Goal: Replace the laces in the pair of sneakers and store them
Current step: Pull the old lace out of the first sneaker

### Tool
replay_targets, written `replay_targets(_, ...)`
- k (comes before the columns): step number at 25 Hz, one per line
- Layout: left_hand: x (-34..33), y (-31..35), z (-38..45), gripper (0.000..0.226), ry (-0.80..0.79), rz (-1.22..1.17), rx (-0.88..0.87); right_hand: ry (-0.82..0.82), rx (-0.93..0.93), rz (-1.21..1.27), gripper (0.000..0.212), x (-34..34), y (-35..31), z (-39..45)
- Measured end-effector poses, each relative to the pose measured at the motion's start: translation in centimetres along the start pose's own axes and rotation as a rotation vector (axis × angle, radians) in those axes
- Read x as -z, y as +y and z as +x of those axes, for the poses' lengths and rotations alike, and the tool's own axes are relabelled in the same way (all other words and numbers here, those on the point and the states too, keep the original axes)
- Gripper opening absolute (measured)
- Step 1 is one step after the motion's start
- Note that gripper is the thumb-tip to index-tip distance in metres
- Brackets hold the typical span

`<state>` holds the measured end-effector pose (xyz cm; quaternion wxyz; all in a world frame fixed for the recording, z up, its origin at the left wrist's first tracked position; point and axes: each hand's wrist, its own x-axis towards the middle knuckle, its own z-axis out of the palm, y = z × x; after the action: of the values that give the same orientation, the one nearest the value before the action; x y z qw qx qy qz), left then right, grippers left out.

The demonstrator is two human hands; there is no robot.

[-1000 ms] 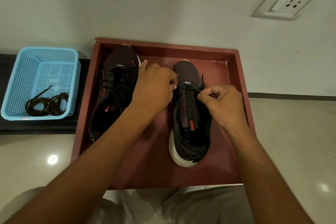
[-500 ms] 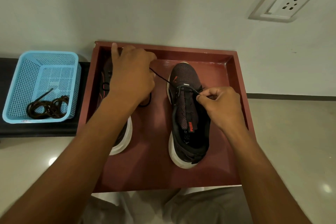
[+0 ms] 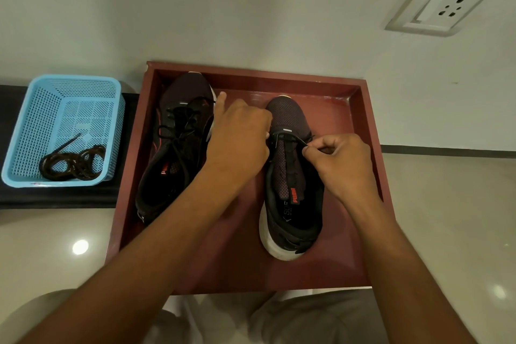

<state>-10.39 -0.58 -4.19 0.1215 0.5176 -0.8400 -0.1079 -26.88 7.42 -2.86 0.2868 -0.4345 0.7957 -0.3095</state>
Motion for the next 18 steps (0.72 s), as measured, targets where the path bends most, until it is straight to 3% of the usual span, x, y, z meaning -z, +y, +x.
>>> replay_targets(8, 3.8, -2.1, 1.1, 0.003, 0.132, -0.012, 0.132, -0.001, -0.015, -0.01, 0.025, 0.0, -0.1, -0.1)
replay_targets(15, 7.2, -3.5, 1.8, 0.006, 0.232, -0.344, 0.177, 0.002, -0.013, -0.019, 0.014, 0.1, -0.1, -0.2)
replay_targets(18, 8.3, -3.1, 1.7, 0.006, 0.197, -0.441, 0.205, 0.002, -0.008, -0.027, 0.005, 0.3, -0.3, -0.4)
